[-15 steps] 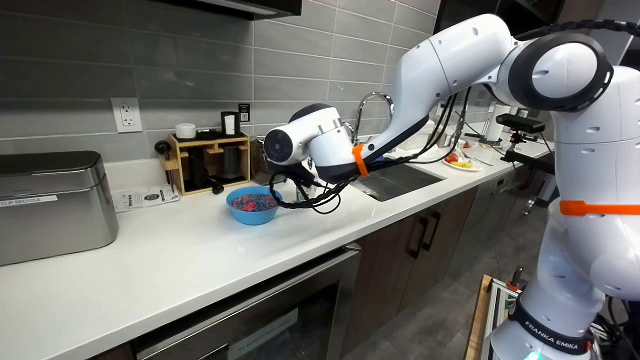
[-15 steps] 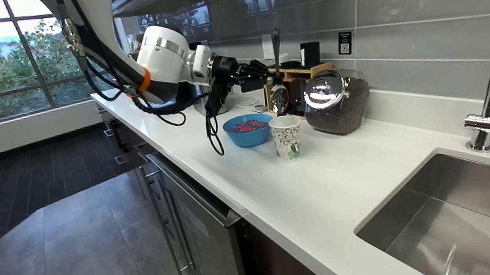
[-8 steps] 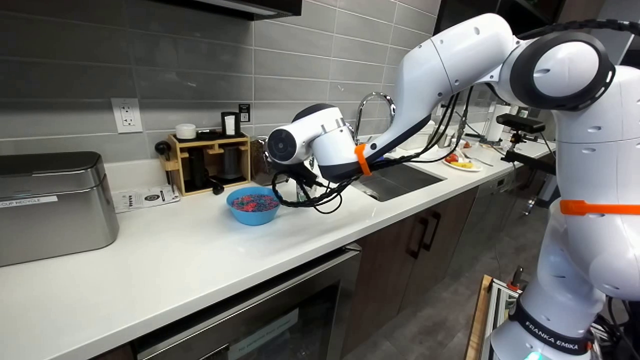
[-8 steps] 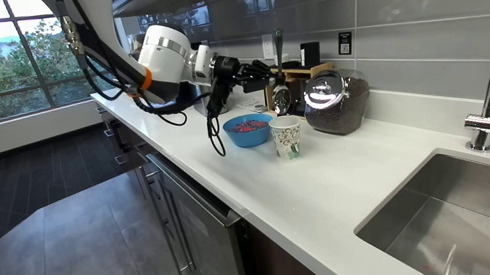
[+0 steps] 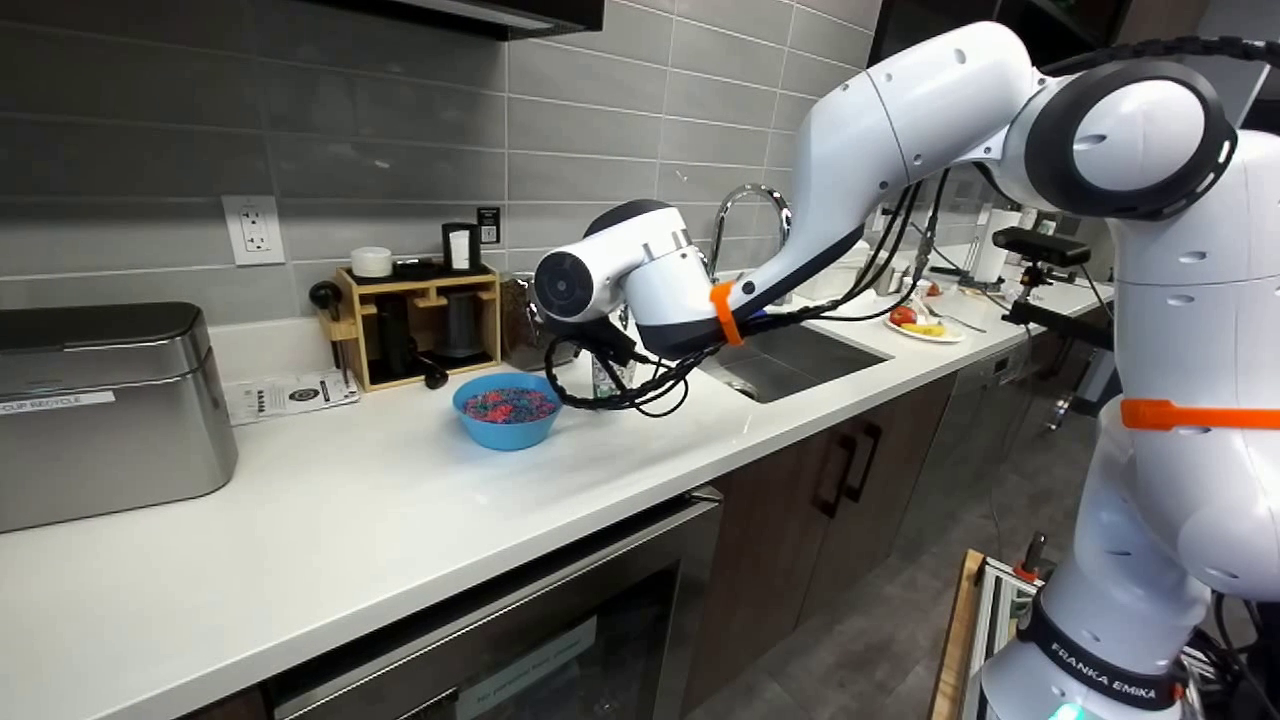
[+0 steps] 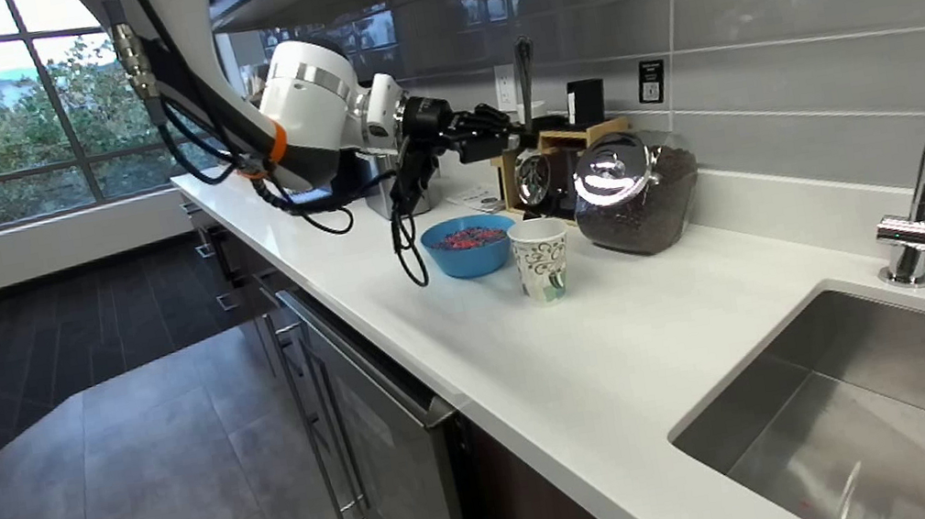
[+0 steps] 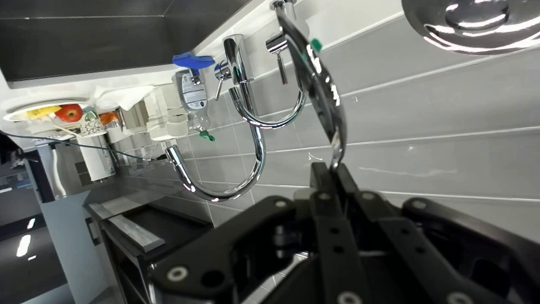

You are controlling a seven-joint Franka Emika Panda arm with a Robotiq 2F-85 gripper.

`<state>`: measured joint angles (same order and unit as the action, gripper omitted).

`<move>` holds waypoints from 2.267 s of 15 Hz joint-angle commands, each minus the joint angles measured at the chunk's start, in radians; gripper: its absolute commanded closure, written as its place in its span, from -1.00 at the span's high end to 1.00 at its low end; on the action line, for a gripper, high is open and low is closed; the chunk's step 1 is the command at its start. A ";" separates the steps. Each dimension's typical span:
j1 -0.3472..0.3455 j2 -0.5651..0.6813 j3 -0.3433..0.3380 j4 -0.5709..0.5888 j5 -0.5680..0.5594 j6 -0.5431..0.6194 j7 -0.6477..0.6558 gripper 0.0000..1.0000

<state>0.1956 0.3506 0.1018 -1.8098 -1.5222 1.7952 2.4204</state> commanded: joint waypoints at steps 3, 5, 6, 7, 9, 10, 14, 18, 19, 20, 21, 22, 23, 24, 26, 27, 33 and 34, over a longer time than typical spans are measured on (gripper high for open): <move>-0.029 -0.030 0.010 -0.023 -0.049 0.111 0.127 -0.97; -0.039 -0.040 0.008 -0.037 -0.048 0.156 0.205 -0.97; -0.045 -0.044 0.006 -0.044 -0.046 0.175 0.234 -0.97; -0.049 -0.051 0.005 -0.055 -0.043 0.188 0.260 -0.97; -0.059 -0.065 0.002 -0.079 -0.043 0.215 0.307 -0.97; -0.063 -0.069 0.001 -0.087 -0.044 0.224 0.321 -0.97; -0.071 -0.089 0.001 -0.121 -0.046 0.234 0.358 -0.97; -0.072 -0.096 0.002 -0.122 -0.044 0.230 0.340 -0.97; -0.072 -0.100 0.002 -0.125 -0.046 0.231 0.340 -0.97; -0.072 -0.104 0.003 -0.130 -0.047 0.234 0.335 -0.97; -0.074 -0.109 0.007 -0.126 -0.041 0.258 0.273 -0.97; -0.071 -0.106 0.016 -0.110 0.001 0.256 0.144 -0.97; -0.058 -0.107 0.022 -0.093 0.034 0.210 0.049 -0.97; -0.051 -0.115 0.022 -0.092 0.047 0.198 -0.023 -0.97; -0.034 -0.125 0.034 -0.073 0.072 0.130 -0.170 -0.97; -0.026 -0.129 0.039 -0.065 0.082 0.095 -0.237 -0.97; 0.022 -0.099 0.080 0.004 0.092 -0.034 -0.612 -0.97; 0.030 -0.086 0.087 0.019 0.086 -0.028 -0.668 -0.97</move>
<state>0.2018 0.2307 0.1727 -1.8341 -1.4392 1.7965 1.8995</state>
